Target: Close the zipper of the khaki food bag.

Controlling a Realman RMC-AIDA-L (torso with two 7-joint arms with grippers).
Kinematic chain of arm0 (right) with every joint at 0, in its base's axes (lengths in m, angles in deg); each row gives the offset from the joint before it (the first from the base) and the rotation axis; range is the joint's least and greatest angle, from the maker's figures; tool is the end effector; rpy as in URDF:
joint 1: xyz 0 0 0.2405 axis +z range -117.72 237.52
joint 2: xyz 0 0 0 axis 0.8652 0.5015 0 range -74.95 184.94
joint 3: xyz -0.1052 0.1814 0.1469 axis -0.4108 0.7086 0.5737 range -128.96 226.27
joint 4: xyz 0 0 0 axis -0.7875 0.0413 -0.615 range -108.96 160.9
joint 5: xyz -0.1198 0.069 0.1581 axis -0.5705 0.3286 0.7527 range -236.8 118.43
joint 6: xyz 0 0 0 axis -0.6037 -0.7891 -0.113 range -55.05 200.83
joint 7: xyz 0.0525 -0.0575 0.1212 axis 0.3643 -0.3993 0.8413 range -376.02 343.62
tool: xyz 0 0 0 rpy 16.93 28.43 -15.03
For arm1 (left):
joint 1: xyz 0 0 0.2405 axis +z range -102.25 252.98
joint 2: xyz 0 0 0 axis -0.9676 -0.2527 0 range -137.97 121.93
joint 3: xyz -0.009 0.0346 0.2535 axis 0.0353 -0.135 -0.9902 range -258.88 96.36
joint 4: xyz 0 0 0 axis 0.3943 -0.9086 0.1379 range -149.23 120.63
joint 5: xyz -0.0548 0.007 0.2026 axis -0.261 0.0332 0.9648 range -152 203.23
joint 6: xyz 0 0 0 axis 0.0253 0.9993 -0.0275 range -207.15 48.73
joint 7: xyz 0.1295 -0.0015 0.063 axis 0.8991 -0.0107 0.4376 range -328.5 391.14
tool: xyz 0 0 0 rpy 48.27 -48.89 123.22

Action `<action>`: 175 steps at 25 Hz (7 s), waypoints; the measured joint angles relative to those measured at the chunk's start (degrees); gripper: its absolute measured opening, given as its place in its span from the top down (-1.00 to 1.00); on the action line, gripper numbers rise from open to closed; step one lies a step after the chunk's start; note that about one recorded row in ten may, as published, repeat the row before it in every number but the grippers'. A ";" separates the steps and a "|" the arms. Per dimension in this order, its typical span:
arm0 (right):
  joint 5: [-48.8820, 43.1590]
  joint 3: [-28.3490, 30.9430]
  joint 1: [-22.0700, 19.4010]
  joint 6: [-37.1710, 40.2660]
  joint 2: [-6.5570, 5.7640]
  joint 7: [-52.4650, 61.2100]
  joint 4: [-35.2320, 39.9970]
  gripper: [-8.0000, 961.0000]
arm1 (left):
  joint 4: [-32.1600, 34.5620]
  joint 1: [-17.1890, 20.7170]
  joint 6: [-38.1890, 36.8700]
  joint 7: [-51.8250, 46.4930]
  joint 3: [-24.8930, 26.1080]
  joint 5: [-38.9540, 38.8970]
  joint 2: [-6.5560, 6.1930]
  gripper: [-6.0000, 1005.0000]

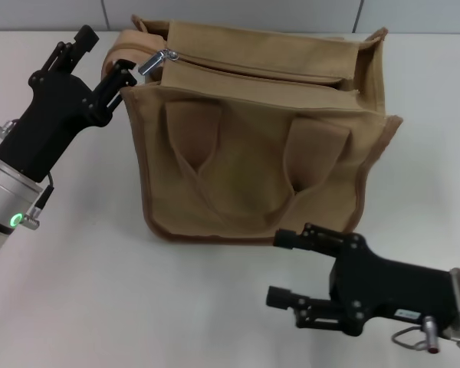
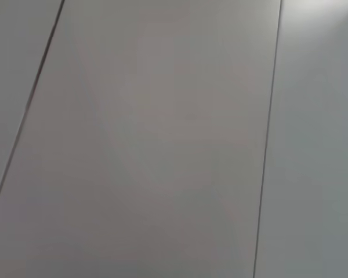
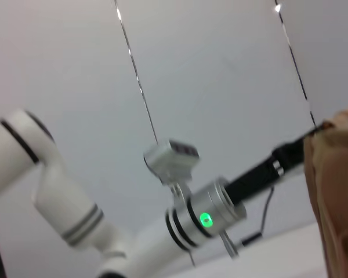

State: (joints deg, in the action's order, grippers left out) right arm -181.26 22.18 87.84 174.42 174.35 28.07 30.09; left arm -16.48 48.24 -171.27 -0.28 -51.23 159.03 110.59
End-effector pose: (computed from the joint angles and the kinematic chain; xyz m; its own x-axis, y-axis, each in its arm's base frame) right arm 0.2562 0.2258 -0.0710 0.6185 -0.2353 -0.7497 -0.2944 -0.9540 0.0566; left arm -0.2744 0.3022 -0.0135 0.4549 -0.1482 0.8781 0.6678 -0.5956 -0.4464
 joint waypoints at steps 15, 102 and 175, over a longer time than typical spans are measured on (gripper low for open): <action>-0.01 10.83 -0.30 12.73 -0.15 20.93 11.70 -0.64 | -1.91 -0.37 -2.31 0.68 0.05 0.15 0.01 0.34; 14.98 5.62 19.40 -4.64 0.46 45.40 -2.26 -0.64 | -8.19 -8.00 -4.69 0.51 4.51 10.21 -0.57 0.91; 15.96 6.27 19.00 -10.44 0.44 48.52 -3.34 0.54 | -8.23 -8.09 -4.24 0.39 5.12 10.10 -0.13 0.88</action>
State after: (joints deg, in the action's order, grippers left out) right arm -165.30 28.45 106.84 163.98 174.79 76.59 26.75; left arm -24.71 40.15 -175.51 0.11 -46.11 169.14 110.46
